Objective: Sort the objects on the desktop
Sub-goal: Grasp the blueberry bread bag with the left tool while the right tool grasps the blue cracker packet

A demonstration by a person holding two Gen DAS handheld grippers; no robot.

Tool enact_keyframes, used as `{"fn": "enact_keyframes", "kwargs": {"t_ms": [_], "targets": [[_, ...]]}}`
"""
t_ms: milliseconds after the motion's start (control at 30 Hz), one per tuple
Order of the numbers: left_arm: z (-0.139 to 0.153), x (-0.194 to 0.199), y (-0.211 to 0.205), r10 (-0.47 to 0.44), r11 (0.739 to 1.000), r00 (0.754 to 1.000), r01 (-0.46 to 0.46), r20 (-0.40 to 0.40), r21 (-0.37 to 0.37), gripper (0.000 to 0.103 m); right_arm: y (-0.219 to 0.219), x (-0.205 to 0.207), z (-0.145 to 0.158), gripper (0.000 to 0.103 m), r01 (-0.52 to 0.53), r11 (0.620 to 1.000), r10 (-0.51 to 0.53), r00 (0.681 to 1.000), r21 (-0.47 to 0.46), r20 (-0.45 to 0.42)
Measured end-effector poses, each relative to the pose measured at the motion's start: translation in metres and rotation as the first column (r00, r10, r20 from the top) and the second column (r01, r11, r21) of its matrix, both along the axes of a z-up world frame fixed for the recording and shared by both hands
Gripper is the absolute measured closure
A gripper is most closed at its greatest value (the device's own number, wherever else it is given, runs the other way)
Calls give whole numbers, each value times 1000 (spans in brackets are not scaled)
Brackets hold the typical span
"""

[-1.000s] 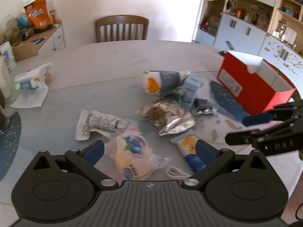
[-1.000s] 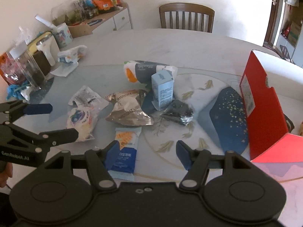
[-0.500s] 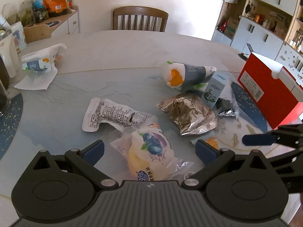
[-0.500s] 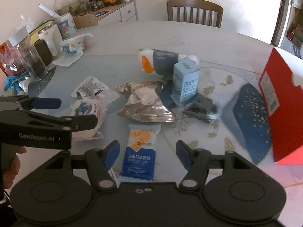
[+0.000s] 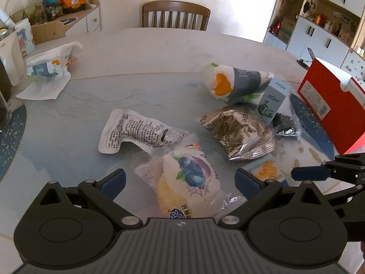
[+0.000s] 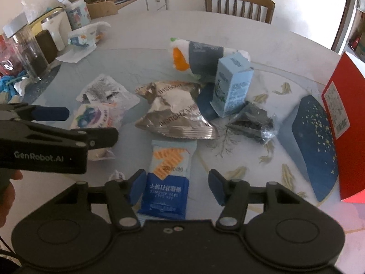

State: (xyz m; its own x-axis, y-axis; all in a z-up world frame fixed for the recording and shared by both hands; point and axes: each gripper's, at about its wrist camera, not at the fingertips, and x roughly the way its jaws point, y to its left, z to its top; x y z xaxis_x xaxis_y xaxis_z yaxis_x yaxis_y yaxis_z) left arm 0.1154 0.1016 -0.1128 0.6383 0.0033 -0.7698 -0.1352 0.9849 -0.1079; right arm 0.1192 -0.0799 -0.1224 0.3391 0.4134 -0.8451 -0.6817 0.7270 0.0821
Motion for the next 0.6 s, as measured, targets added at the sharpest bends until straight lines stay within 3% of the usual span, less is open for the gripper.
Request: {"fn": "enact_keyframes", "kwargs": {"t_ms": [467, 600], "targets": [[-6, 0, -6, -3, 1000, 1000, 3, -30, -3, 10, 2, 7, -5, 46, -5, 1000, 5, 1000, -21, 9], [-10, 2, -6, -4, 1000, 999, 4, -44, 0, 27, 5, 6, -7, 49, -19, 999, 20, 999, -33, 26]]}}
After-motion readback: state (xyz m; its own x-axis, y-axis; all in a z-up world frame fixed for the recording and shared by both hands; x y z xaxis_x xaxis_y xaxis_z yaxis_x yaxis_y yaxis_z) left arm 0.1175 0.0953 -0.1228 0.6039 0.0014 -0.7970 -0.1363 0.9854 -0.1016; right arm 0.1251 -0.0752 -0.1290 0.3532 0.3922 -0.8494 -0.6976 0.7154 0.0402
